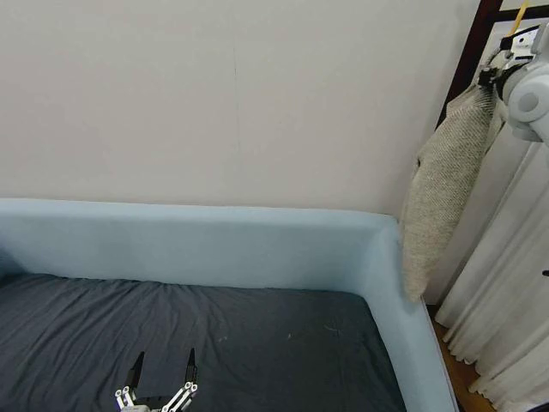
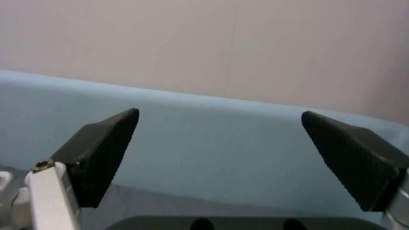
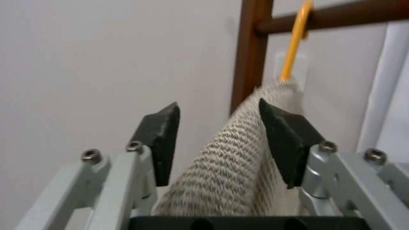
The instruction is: Pick up the clothes from the sofa and hang them on the clothes hanger.
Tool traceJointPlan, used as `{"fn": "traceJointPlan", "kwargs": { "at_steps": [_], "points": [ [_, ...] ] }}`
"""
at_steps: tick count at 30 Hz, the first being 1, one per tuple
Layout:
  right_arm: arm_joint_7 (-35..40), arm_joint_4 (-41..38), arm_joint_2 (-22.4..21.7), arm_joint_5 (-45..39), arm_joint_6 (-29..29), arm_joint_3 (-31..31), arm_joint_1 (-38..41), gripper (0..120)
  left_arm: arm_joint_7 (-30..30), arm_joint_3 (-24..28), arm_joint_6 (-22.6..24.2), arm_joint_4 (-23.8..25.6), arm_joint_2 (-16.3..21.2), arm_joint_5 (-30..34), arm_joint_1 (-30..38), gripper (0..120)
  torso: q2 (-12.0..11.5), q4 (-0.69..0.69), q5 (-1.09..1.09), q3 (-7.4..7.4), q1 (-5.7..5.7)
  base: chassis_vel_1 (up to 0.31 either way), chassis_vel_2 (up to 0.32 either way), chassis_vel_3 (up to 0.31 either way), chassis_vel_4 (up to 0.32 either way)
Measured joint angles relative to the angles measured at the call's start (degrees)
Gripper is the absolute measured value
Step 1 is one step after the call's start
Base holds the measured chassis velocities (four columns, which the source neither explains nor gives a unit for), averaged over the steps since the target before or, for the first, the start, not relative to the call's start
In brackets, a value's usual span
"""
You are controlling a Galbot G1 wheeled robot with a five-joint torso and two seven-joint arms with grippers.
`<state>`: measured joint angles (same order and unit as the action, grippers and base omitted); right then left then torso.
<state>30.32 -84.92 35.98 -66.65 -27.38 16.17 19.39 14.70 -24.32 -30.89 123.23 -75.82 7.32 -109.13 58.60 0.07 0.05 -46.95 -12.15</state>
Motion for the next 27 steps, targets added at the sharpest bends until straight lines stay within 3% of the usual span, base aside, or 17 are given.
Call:
{"fn": "traceJointPlan", "kwargs": {
  "at_steps": [11,14,22,27],
  "points": [
    [-2.66,-13.68,-6.10,0.03,6.10,-9.94,-12.27,87,0.00,0.00,0.00,0.00,0.00,0.00,0.00,100,0.00,0.01,0.00,0.00,0.00,0.000,0.000,0.000,0.000],
    [-7.38,-21.99,-8.70,-2.97,11.90,-15.91,-23.44,98,0.00,0.00,0.00,0.00,0.00,0.00,0.00,100,0.00,0.03,-0.04,0.00,0.00,0.000,0.000,0.000,0.000],
    [-11.08,-31.65,-7.66,-8.02,17.52,-19.78,-36.98,100,0.00,0.00,0.00,0.00,0.00,0.00,0.00,100,0.00,-0.01,0.02,0.00,0.01,0.000,0.000,0.000,0.000],
    [-13.84,-30.66,-1.92,3.18,21.39,-21.53,-51.71,100,-0.01,0.01,0.00,0.00,0.01,0.00,0.00,100,-0.01,0.00,-0.02,-0.01,0.00,0.000,0.000,0.000,0.000]
  ]
}}
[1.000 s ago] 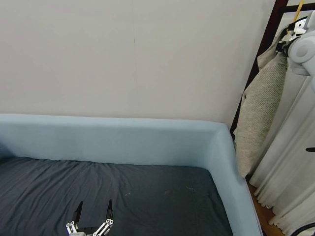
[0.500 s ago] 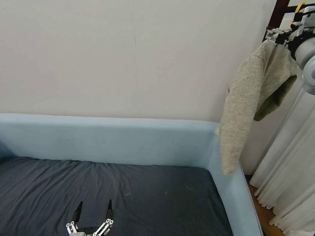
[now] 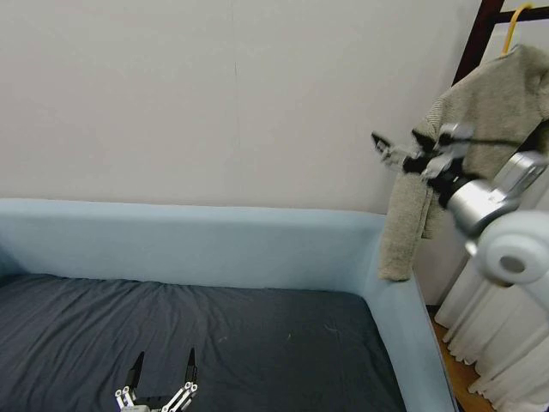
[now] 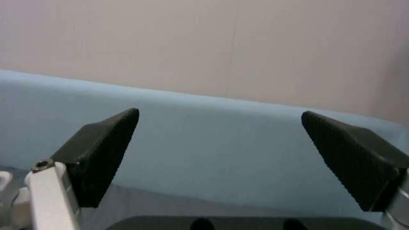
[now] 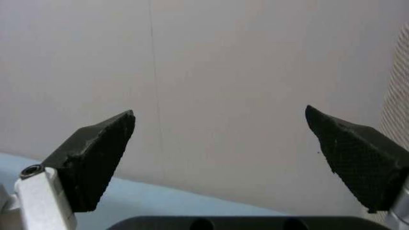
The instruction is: Pick up the clothes from the sofa and hang them on the clothes hanger.
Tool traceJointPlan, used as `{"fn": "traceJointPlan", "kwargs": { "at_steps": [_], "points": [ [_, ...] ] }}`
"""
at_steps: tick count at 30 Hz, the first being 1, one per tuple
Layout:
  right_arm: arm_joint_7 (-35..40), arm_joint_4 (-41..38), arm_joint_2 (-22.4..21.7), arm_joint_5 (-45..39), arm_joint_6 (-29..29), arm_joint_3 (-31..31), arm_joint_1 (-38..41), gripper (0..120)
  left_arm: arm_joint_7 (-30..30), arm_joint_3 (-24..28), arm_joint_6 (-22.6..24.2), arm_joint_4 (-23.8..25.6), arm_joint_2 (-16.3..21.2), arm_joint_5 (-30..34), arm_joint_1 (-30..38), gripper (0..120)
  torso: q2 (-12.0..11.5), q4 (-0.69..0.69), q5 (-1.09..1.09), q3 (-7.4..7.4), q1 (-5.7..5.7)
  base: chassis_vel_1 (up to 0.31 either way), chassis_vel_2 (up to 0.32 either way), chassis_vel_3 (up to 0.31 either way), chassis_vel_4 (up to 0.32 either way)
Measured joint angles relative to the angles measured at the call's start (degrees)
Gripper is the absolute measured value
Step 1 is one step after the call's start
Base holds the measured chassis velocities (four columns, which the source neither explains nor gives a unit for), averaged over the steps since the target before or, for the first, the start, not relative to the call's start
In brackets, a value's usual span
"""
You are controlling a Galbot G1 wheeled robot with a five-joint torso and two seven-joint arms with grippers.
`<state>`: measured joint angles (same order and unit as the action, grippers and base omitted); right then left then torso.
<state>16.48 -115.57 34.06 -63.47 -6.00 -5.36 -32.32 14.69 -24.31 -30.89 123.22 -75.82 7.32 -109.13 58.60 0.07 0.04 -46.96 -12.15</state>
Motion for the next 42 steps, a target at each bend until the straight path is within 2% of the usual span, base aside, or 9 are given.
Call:
{"fn": "traceJointPlan", "kwargs": {
  "at_steps": [6,9,10,13,14,18,23,26,42],
  "points": [
    [-2.59,2.05,4.90,12.36,5.01,-6.31,-14.49,100,0.02,-0.01,0.00,0.01,-0.01,0.00,0.00,100,0.00,-0.03,0.01,0.00,0.00,0.000,0.000,0.000,0.000],
    [-5.72,1.65,9.27,24.63,7.22,-17.63,-29.24,100,0.02,-0.01,0.00,0.01,-0.01,0.00,0.00,100,0.00,0.03,0.00,0.00,-0.01,0.000,0.000,0.000,0.000],
    [-5.72,1.65,9.27,24.63,7.22,-17.63,-29.24,100,0.02,-0.01,0.00,0.01,-0.01,0.00,0.00,100,0.00,0.03,0.00,0.00,-0.01,0.000,0.000,0.000,0.000],
    [-9.13,-2.25,17.06,31.13,11.15,-29.13,-47.27,100,0.01,-0.01,0.01,0.01,0.00,0.00,0.00,100,0.00,0.05,-0.01,0.01,0.00,0.000,0.000,0.000,0.000],
    [-9.13,-2.25,17.06,31.13,11.15,-29.13,-47.27,100,0.01,-0.01,0.01,0.01,0.00,0.00,0.00,100,0.00,0.05,-0.01,0.01,0.00,0.000,0.000,0.000,0.000],
    [-10.71,-6.48,24.99,37.54,15.99,-35.64,-59.71,100,0.03,-0.01,0.01,0.00,-0.01,0.00,0.00,100,0.01,0.00,0.04,0.01,0.01,0.000,0.000,0.000,0.000],
    [-10.48,-7.25,31.49,44.38,21.73,-37.40,-68.12,100,0.02,-0.01,0.01,0.01,0.00,0.00,0.00,100,0.01,0.02,0.02,0.01,0.00,0.000,0.000,0.000,0.000],
    [-11.14,-7.32,33.21,45.33,23.81,-37.93,-70.46,100,0.02,-0.01,0.00,0.00,0.00,0.00,0.00,100,0.01,0.00,0.02,0.01,0.00,0.000,0.000,0.000,0.000],
    [-12.45,-8.61,35.81,46.53,27.29,-37.11,-74.46,100,0.02,-0.01,0.00,0.00,0.00,0.00,0.00,100,0.01,0.00,0.01,0.00,0.00,0.000,0.000,0.000,0.000]
  ]
}}
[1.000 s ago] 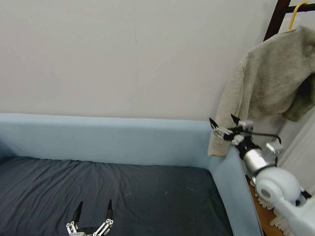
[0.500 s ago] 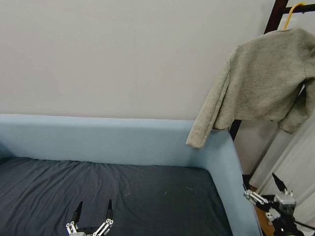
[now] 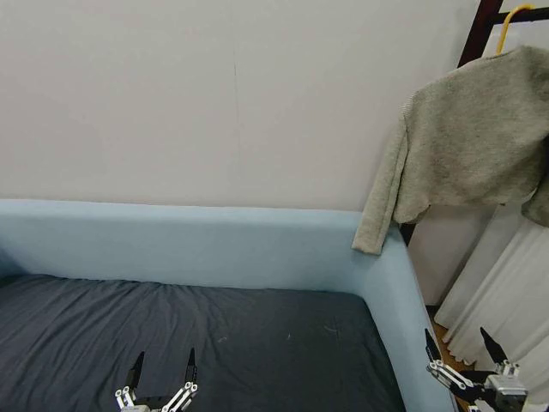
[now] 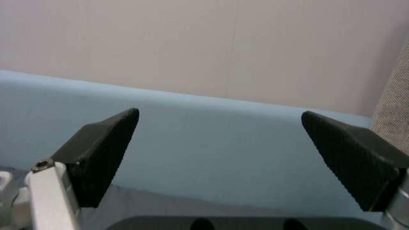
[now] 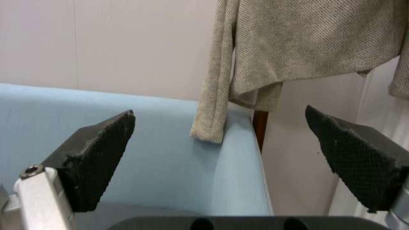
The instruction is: Pick up the clothes from the sofa and hang them on the clothes hanger.
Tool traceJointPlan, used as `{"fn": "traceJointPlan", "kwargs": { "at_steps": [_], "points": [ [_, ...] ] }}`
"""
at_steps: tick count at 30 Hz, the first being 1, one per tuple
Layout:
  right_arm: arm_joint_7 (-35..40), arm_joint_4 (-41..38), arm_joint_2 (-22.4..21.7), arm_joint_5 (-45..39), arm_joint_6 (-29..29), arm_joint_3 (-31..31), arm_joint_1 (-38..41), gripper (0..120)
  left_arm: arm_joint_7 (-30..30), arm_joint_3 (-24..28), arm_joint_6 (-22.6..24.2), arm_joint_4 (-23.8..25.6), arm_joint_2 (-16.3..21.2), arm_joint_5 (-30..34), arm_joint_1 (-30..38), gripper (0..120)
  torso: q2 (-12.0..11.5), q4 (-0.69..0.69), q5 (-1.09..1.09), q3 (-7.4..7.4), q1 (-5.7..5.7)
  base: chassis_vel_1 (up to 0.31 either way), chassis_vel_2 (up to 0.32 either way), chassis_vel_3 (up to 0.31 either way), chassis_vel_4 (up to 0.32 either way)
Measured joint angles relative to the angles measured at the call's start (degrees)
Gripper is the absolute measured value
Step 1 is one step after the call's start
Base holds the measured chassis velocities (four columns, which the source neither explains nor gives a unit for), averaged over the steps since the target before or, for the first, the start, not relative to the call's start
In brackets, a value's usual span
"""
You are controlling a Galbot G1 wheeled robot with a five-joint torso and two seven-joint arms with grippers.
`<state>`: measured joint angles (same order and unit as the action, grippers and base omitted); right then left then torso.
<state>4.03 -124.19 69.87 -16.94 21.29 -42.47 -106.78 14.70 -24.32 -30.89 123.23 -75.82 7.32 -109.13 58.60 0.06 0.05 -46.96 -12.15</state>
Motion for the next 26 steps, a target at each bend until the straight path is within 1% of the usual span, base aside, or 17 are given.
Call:
{"fn": "traceJointPlan", "kwargs": {
  "at_steps": [26],
  "points": [
    [0.11,0.12,-0.26,0.28,-0.23,0.63,0.27,100,0.00,0.00,0.00,0.00,0.00,0.00,0.00,100,-0.01,0.01,-0.01,0.00,-0.01,0.000,0.000,0.000,0.000]
  ]
}}
